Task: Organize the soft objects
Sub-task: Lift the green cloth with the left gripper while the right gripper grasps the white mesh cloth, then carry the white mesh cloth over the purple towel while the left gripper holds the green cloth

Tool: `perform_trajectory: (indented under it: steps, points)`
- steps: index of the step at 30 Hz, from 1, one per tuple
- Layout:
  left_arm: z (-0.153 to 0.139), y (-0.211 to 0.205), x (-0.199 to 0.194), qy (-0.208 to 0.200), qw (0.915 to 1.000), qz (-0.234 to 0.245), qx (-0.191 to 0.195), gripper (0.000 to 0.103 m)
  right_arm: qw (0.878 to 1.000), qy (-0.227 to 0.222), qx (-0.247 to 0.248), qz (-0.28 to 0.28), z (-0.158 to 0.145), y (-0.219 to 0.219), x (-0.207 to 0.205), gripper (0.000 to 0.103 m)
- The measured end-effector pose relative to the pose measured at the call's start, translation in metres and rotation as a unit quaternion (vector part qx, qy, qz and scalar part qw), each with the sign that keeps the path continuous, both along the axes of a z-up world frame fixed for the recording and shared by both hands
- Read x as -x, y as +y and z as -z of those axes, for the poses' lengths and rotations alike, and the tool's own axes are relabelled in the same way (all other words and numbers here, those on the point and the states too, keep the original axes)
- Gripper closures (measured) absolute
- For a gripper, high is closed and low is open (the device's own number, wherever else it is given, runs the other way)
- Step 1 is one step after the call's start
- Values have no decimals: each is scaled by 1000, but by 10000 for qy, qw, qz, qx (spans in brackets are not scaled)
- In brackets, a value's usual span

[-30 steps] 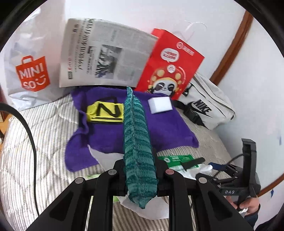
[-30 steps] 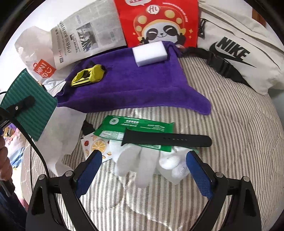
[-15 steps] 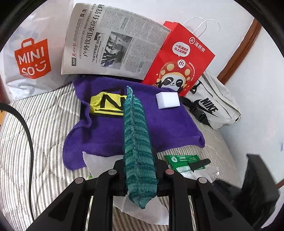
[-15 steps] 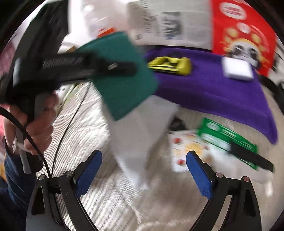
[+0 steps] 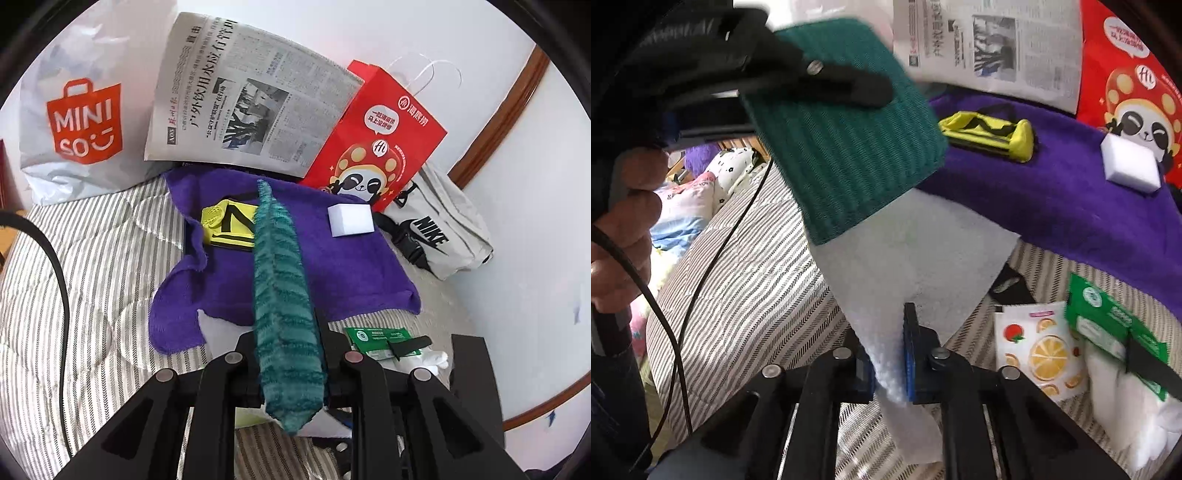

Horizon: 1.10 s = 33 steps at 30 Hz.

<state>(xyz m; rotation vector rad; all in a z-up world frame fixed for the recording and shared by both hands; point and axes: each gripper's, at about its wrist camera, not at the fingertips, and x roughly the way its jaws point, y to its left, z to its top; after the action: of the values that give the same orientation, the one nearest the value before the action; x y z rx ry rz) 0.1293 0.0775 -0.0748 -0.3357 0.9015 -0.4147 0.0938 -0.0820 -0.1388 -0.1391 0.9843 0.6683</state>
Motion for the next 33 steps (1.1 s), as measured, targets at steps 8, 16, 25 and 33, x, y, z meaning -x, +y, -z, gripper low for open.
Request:
perform_trajectory:
  steps: [8,16,25,33]
  points:
    - [-6,11,7,-92,9993,-92,359,83,9990,-381,169,158,-25,-23,11,97]
    - [-23,16,10,-286,9987,-209,374,84,9965,-508,305,593,-35,-56,17,100]
    - [-23,2,7,-288,9993,-102,208,84,9900,-731,118,1201,-72,-102,15,100]
    - [-28,-6,6,-352,9994,-18,72,84,9866,-794,-54,1425,-89,-117,1,100]
